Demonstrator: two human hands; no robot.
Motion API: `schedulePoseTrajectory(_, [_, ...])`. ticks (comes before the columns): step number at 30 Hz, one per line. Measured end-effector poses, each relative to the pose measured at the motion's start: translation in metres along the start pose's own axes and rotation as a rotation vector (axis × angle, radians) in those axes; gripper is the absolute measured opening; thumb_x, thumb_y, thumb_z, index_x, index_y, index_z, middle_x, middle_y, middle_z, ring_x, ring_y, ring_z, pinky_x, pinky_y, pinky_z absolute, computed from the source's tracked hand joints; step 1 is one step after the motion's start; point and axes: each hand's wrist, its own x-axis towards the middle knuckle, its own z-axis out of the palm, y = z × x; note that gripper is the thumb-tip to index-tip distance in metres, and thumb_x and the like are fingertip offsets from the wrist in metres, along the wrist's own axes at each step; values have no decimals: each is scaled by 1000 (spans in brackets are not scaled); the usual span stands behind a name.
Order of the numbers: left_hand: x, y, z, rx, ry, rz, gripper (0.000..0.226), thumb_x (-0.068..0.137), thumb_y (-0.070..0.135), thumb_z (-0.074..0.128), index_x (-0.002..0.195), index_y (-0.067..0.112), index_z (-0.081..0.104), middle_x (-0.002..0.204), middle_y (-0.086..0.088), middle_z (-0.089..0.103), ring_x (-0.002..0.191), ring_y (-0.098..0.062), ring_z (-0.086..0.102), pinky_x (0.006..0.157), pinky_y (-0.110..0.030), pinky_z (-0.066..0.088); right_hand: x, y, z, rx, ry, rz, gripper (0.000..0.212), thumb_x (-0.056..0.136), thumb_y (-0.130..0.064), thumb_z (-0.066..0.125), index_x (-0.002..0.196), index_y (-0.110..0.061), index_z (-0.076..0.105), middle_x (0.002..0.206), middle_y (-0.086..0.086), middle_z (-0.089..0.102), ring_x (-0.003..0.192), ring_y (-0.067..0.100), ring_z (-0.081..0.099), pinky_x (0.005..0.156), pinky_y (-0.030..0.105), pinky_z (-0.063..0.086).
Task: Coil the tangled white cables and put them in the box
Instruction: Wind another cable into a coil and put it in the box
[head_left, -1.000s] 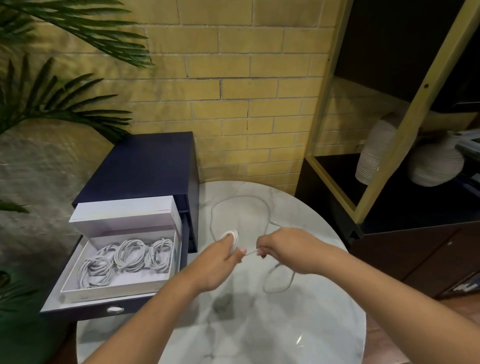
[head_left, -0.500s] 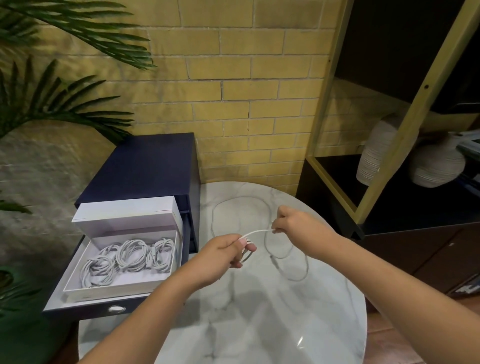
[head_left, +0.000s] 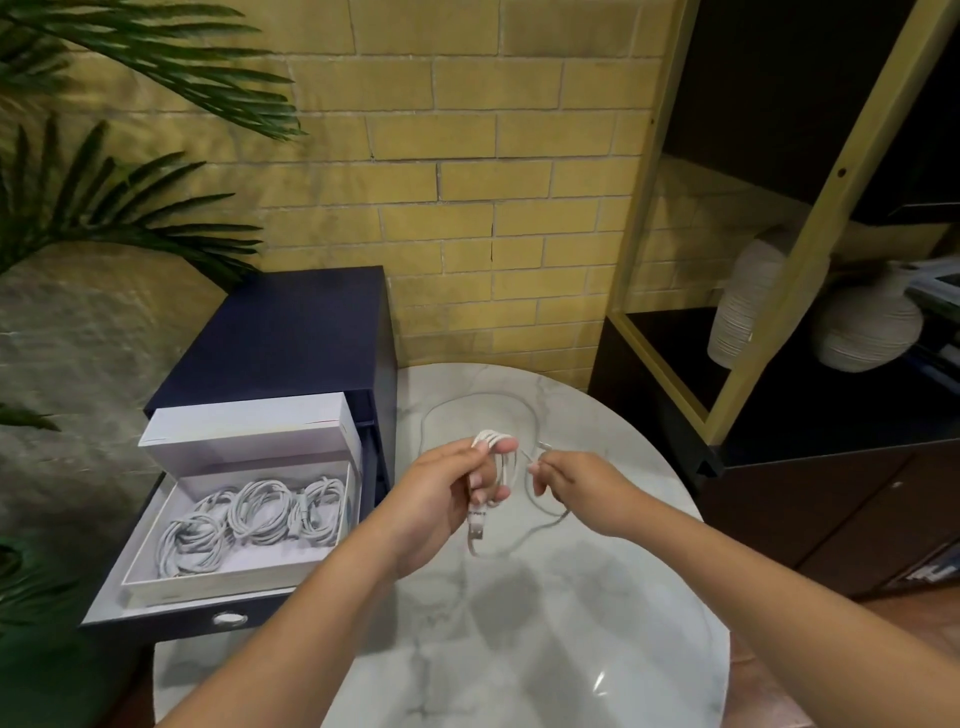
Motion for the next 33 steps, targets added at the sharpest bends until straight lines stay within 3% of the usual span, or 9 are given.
schedulePoseTrajectory(4, [5,-2,3,-116,9,43,31,101,4,37,126,-2,53,67,0,50,62,-13,49,90,-31,50,-6,-13,11,-78,-73,-50,31,103,-30,36,90,-14,60,70,-17,50,65,1,48,63,22,36])
schedulePoseTrajectory(7, [11,-8,3,-83,94,104,33,100,0,39,132,3,47,82,-1,63,74,-12,59,82,-24,50,-12,-20,22,-166,-178,-87,20,100,-17,39,106,-14,59,99,-13,66,89,11,60,75,26,43])
schedulePoseTrajectory(13, [19,-14,-8,437,282,284,32,100,3,43,125,23,43,105,4,68,92,-6,65,77,-9,48,-25,-30,35,-313,-214,-271,21,93,-4,40,107,-13,54,120,-6,66,101,21,64,87,35,47])
schedulePoseTrajectory(16, [19,-29,-21,844,256,297,20,100,5,41,111,20,47,105,7,66,92,-10,64,71,-12,48,-23,-31,25,-405,-136,-356,11,96,-11,45,103,-13,55,117,-3,68,97,23,65,84,37,48])
schedulePoseTrajectory(19, [18,-39,-32,1149,159,260,15,100,13,37,112,9,45,99,10,62,91,-9,61,80,-25,51,-18,-25,6,-512,-55,-366,13,99,-24,46,105,-19,57,101,0,71,90,24,64,82,38,46])
schedulePoseTrajectory(21, [14,-39,-32,1198,82,248,17,101,26,38,105,11,43,90,8,59,86,-8,60,80,-35,51,-15,-21,-6,-558,-20,-363,14,98,-24,48,106,-24,59,97,-3,71,89,22,63,82,36,45])
schedulePoseTrajectory(24, [10,-35,-28,1286,-19,241,28,95,44,49,92,19,38,78,8,48,72,-8,52,65,-28,44,-13,-15,-15,-589,8,-360,10,99,-26,49,103,-27,58,90,-5,68,88,20,59,81,35,42])
schedulePoseTrajectory(30, [10,-32,-30,1499,-12,226,28,102,38,36,82,20,35,68,6,42,63,-18,39,58,-35,25,-11,-8,-16,-589,40,-335,12,96,-20,52,90,-31,53,74,-15,50,76,14,40,69,29,29])
schedulePoseTrajectory(33, [8,-33,-31,1428,-6,193,28,103,38,32,81,23,38,66,6,42,59,-12,38,56,-31,26,-10,-5,-17,-550,6,-315,11,95,-19,55,99,-29,57,86,-16,61,85,14,51,75,28,36])
